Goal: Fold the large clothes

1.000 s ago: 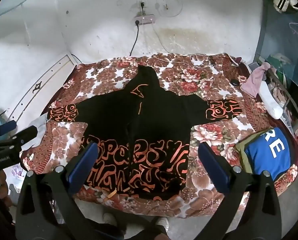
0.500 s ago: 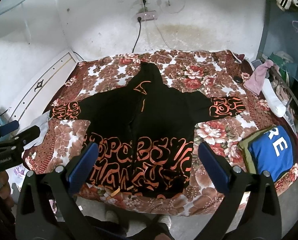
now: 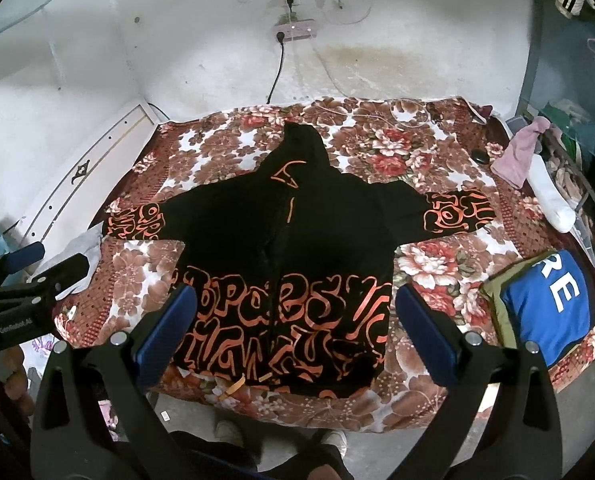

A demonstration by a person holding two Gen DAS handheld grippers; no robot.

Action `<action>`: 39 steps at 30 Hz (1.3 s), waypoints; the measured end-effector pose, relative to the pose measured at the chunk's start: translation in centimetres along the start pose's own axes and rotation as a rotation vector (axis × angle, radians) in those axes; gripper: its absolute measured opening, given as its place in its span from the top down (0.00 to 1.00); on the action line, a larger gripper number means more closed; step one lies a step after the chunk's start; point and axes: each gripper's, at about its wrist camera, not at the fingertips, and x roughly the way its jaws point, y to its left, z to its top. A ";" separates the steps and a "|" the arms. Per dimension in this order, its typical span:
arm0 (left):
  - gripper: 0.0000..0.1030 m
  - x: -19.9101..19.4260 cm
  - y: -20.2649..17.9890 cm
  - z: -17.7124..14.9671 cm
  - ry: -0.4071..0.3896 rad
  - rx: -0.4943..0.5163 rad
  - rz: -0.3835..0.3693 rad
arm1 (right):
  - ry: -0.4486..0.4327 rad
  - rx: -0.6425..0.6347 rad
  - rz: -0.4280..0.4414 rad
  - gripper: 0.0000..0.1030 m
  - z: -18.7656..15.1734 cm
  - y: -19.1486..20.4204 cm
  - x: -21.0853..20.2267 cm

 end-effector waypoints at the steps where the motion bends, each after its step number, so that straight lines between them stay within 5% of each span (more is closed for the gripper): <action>1: 0.05 0.0 0.0 0.0 -0.001 0.000 0.000 | -0.001 -0.001 0.000 0.05 -0.1 0.1 0.0; 31: 0.05 1.2 0.8 1.1 0.013 -0.019 0.006 | 0.036 0.024 0.018 0.05 1.4 -0.2 1.6; 39: 0.05 3.7 2.7 2.7 0.055 -0.100 0.057 | 0.057 0.002 0.043 0.05 2.4 0.0 3.2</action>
